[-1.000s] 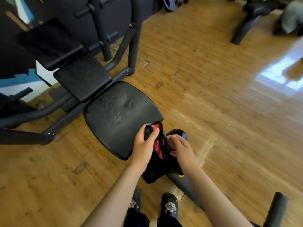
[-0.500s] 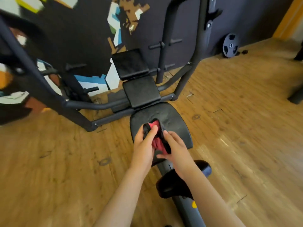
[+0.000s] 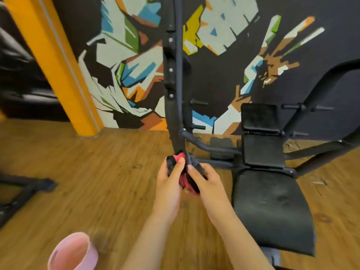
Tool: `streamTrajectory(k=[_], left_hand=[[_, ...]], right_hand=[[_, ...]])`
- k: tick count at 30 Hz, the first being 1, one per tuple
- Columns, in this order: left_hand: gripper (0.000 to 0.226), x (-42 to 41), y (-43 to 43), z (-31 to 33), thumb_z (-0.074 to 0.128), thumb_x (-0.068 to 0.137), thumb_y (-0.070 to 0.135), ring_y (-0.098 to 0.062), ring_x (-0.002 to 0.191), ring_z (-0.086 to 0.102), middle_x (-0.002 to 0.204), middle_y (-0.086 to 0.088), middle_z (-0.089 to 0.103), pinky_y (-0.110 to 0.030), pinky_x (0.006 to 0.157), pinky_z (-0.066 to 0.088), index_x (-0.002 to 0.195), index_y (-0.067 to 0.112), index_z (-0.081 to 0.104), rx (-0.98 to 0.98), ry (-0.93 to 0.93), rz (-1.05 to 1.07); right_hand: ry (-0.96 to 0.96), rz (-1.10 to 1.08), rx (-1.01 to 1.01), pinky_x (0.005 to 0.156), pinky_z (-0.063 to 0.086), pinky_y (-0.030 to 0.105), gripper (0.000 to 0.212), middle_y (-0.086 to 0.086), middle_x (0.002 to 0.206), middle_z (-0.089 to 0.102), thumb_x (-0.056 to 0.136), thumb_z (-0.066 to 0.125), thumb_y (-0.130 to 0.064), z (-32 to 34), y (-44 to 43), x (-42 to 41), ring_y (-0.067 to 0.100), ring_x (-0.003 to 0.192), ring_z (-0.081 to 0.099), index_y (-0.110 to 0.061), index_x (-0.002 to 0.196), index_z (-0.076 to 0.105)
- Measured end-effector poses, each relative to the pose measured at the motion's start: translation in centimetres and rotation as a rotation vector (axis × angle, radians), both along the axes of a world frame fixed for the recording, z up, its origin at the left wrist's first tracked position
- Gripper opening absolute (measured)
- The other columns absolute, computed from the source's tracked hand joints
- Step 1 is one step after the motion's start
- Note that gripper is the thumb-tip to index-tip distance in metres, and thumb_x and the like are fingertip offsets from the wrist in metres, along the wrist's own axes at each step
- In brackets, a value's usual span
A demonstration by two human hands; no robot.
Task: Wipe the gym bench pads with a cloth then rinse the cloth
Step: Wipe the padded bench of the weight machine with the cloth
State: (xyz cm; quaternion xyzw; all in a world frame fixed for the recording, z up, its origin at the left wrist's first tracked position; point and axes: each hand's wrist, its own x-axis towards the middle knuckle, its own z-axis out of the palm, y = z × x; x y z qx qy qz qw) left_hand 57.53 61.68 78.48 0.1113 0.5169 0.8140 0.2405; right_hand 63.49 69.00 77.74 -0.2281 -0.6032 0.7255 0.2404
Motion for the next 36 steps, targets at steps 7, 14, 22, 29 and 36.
streamTrajectory(k=[7, 14, 22, 29, 36], left_hand=[[0.044, -4.1, -16.5, 2.3, 0.064, 0.076, 0.029, -0.027, 0.097, 0.069, 0.105, -0.014, 0.071, -0.038, 0.08, 0.053, 0.113, 0.006, 0.063, 0.043, 0.062, 0.306], [0.033, -5.0, -31.2, 4.6, 0.061, 0.084, 0.028, -0.027, 0.101, 0.069, 0.105, -0.011, 0.072, -0.046, 0.088, 0.054, 0.111, 0.01, 0.064, -0.028, 0.152, 0.57], [0.034, -5.0, -44.3, 6.5, 0.063, 0.089, 0.036, -0.03, 0.105, 0.067, 0.112, -0.013, 0.07, -0.045, 0.08, 0.052, 0.116, 0.015, 0.063, -0.116, 0.229, 0.819], [0.03, -6.9, -48.5, 6.6, 0.059, 0.087, 0.036, -0.029, 0.098, 0.068, 0.105, -0.012, 0.071, -0.037, 0.07, 0.049, 0.107, 0.014, 0.066, -0.115, 0.255, 0.994], [0.036, -12.9, -49.1, 7.0, 0.064, 0.083, 0.037, -0.029, 0.1, 0.068, 0.106, -0.012, 0.072, -0.039, 0.077, 0.053, 0.11, 0.012, 0.064, -0.103, 0.219, 1.091]], right_hand=[[0.017, 0.298, 0.142, 0.071, 0.056, 0.028, 0.011, -0.003, 0.095, 0.069, 0.092, 0.06, -0.032, 2.2, -15.1, -6.3, 0.007, 0.086, 0.068, -0.025, 0.101, 0.062], [0.078, 0.538, 0.131, 0.074, 0.059, 0.035, 0.012, -0.001, 0.092, 0.07, 0.091, 0.062, -0.03, 4.7, -29.3, -9.5, 0.012, 0.085, 0.069, -0.022, 0.1, 0.063], [0.144, 0.799, 0.114, 0.078, 0.058, 0.048, 0.013, 0.002, 0.095, 0.069, 0.089, 0.064, -0.031, 6.5, -42.2, -12.5, 0.018, 0.088, 0.069, -0.022, 0.098, 0.062], [0.157, 0.978, 0.087, 0.082, 0.057, 0.048, 0.014, -0.002, 0.096, 0.07, 0.089, 0.065, -0.032, 6.0, -47.1, -16.4, 0.015, 0.093, 0.069, -0.025, 0.1, 0.063], [0.17, 1.069, 0.074, 0.078, 0.059, 0.042, 0.017, 0.003, 0.098, 0.07, 0.089, 0.065, -0.029, 6.6, -48.0, -23.1, 0.016, 0.091, 0.069, -0.018, 0.102, 0.063]])
